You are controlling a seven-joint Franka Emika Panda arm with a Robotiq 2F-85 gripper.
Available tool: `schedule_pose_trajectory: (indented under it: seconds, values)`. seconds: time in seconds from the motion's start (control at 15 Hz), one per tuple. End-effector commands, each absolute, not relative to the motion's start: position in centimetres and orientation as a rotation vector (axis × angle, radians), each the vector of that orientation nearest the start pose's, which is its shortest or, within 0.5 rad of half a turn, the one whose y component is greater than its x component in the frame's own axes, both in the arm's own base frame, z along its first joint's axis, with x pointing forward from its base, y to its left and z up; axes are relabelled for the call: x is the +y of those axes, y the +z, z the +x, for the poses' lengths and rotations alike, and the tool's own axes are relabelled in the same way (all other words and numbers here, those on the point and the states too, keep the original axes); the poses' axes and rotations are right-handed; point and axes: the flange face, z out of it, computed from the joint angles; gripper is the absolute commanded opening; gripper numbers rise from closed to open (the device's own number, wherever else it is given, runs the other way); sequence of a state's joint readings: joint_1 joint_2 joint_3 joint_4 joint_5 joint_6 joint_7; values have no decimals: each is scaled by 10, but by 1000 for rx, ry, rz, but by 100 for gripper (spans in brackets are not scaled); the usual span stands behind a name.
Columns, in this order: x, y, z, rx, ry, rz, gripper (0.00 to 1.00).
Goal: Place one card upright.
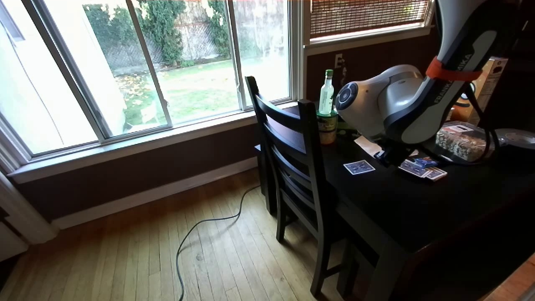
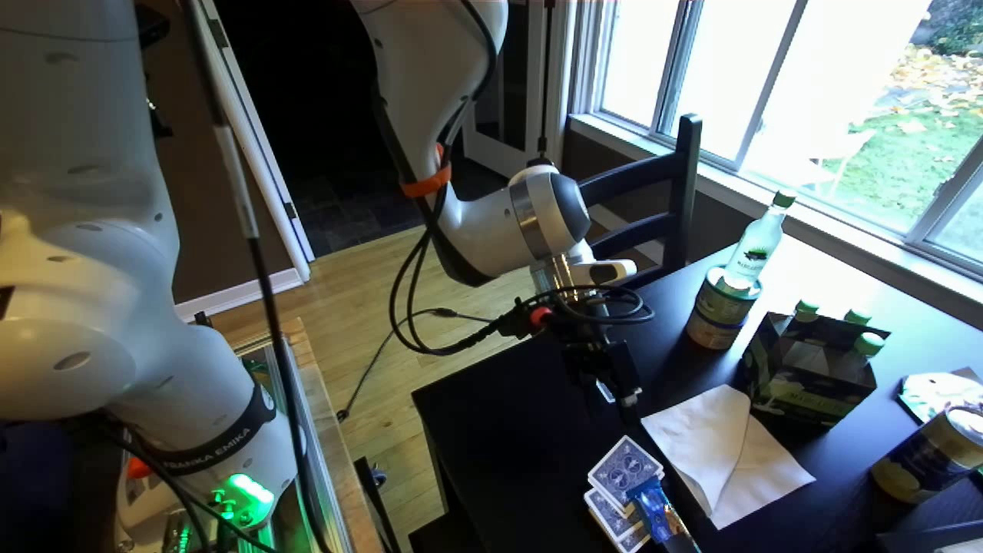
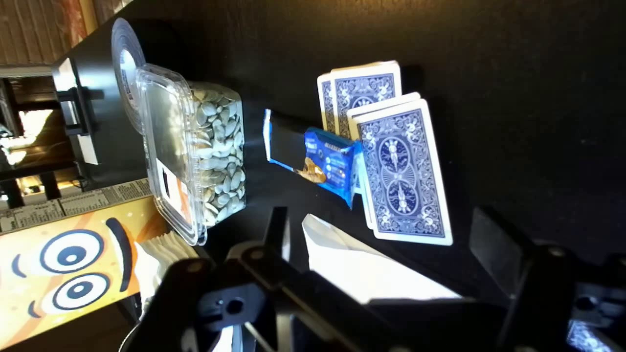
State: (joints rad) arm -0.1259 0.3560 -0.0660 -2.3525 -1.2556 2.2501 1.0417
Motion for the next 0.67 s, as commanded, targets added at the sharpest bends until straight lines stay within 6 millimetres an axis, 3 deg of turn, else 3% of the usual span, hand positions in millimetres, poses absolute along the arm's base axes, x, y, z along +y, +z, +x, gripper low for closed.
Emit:
schedule_pose_trajectory:
  seconds: [0.0, 0.07, 0.27, 0.53, 0.6]
  values:
    - [-125, 138, 472, -163, -15, 2228, 74]
    - [-126, 134, 474, -158, 0, 2224, 63]
    - [-128, 122, 478, -150, -6, 2230, 61]
    - [-127, 108, 480, -137, -26, 2241, 66]
    - [-127, 106, 480, -135, -29, 2241, 63]
